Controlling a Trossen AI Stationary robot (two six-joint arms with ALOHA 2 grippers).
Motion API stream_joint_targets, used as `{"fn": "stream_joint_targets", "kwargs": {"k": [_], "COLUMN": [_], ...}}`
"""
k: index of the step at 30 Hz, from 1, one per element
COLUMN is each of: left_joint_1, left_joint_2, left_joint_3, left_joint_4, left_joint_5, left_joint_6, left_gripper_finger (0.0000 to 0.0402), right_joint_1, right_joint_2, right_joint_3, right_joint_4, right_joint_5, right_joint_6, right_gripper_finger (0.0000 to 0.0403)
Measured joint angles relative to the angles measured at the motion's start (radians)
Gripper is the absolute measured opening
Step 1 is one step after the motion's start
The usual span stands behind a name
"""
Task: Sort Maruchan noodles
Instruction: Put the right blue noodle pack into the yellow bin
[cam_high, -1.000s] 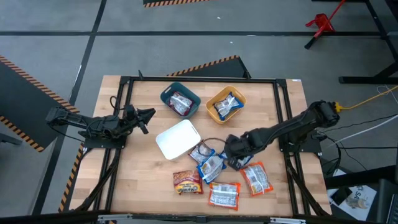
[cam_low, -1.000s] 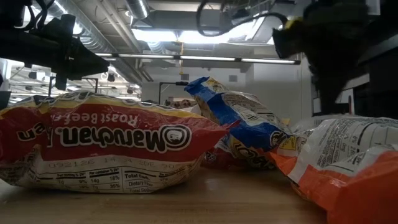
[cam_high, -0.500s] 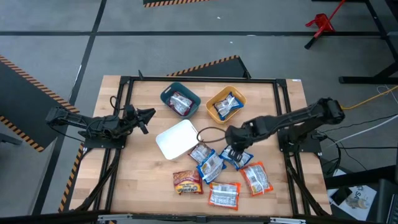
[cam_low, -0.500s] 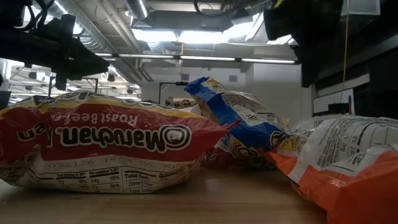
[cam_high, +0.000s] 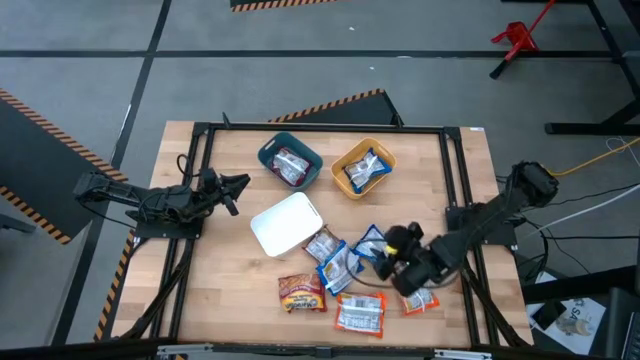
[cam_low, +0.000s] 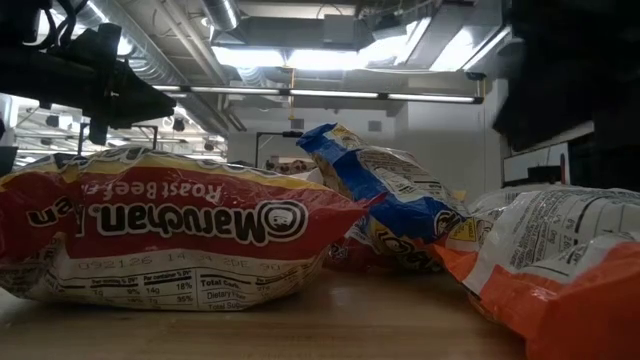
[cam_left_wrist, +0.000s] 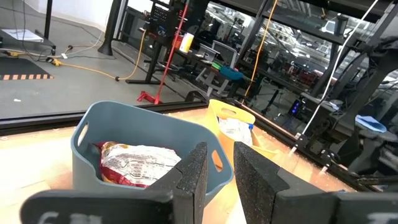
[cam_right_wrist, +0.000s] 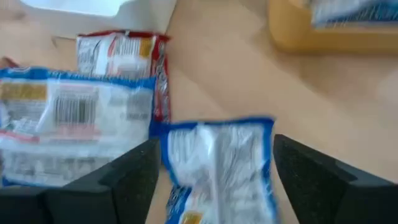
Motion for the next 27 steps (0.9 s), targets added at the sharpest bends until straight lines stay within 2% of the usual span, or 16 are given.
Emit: {"fn": "stream_joint_targets", "kwargs": {"k": [4, 8, 17, 21, 27], "left_joint_1": [0.0, 0.0, 0.0, 0.0, 0.0], "left_joint_2": [0.0, 0.0, 0.0, 0.0, 0.0], "left_joint_3": [0.0, 0.0, 0.0, 0.0, 0.0], "left_joint_4": [0.0, 0.0, -0.003, -0.006, -0.007], "left_joint_5": [0.0, 0.0, -0.038, -0.071, -0.071], "left_joint_6": [-0.001, -0.008, -0.03, -0.06, -0.061], "left_gripper_finger": [0.0073, 0.0073, 0.0073, 0.0073, 0.0073], "right_joint_1": [0.059, 0.063, 0.062, 0.062, 0.062], "right_joint_2": [0.015, 0.067, 0.242, 0.25, 0.251], "right_joint_3": [-0.114, -0.19, -0.211, -0.212, -0.213], "right_joint_4": [0.189, 0.362, 0.373, 0.371, 0.38], "right_joint_5": [0.045, 0.047, 0.092, 0.099, 0.107], "right_joint_6": [0.079, 0.053, 0.049, 0.061, 0.06], "right_gripper_finger": [0.0295, 0.0295, 0.0286, 0.0232, 0.0089]}}
